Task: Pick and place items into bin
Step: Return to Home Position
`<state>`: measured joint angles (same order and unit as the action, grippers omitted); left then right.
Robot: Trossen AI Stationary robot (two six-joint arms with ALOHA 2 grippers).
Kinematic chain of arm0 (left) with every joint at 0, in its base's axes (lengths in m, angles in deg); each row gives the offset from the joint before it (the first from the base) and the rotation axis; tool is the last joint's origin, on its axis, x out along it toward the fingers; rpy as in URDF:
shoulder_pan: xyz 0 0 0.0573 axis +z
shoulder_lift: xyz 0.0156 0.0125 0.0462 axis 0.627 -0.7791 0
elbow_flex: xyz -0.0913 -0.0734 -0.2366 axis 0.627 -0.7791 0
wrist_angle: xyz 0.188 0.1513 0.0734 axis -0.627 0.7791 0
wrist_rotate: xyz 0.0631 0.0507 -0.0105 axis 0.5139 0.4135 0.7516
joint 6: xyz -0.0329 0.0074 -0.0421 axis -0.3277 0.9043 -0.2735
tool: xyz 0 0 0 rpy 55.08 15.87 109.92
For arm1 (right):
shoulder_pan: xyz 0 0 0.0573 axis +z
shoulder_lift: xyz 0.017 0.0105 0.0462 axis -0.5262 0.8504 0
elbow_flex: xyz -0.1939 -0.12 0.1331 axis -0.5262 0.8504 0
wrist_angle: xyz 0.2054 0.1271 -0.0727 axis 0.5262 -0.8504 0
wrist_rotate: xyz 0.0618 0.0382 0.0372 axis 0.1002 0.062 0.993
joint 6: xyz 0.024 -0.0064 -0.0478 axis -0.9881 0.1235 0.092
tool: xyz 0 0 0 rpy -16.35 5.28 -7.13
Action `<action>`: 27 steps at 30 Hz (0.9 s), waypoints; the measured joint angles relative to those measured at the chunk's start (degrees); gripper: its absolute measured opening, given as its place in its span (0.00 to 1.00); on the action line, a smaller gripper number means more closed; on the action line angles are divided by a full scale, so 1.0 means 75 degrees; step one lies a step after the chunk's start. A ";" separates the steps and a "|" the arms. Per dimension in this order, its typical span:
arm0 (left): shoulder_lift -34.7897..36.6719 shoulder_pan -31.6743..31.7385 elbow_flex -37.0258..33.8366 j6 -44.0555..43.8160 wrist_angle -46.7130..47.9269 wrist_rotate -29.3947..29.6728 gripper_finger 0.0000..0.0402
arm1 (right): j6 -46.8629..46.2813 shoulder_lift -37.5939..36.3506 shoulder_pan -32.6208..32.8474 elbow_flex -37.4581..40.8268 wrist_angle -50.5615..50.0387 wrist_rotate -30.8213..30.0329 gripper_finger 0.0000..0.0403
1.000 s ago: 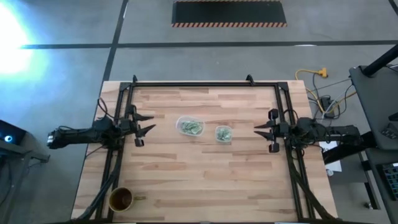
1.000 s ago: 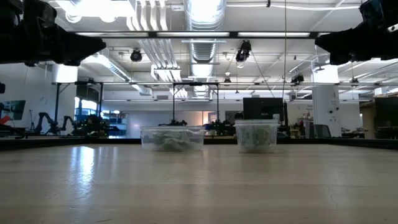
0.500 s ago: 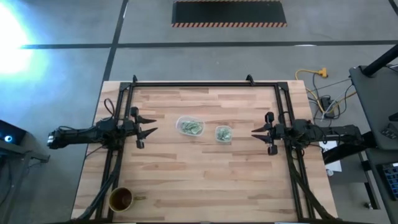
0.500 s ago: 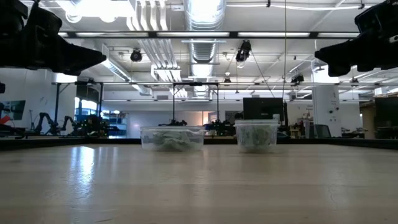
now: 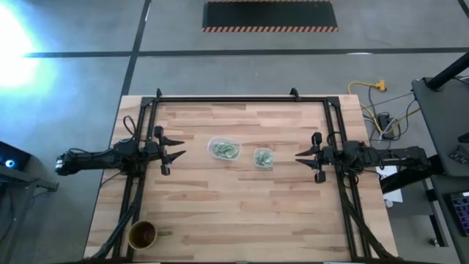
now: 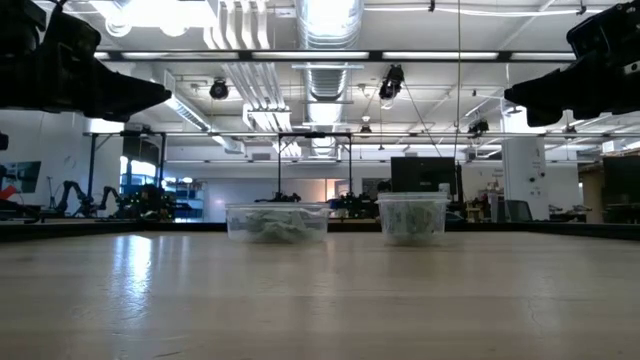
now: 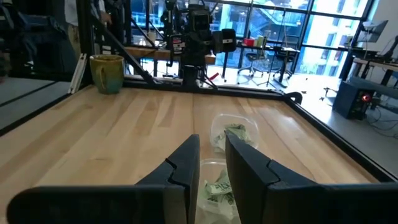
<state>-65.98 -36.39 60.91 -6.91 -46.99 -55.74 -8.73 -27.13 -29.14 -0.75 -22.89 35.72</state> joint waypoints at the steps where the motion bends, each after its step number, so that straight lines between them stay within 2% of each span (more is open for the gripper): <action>1: 0.0000 0.0000 0.0000 0.0000 0.0000 0.0000 0.35 | 0.0004 0.0000 0.0000 0.0003 0.0000 0.0000 0.17; 27: -0.0412 0.0002 0.0000 0.0017 -0.0003 0.0012 0.35 | -0.0019 -0.0003 0.0000 0.0000 0.0003 -0.0006 0.17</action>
<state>-69.07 -36.37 60.91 -6.78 -47.01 -55.66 -8.88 -27.15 -29.14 -0.75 -22.87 35.67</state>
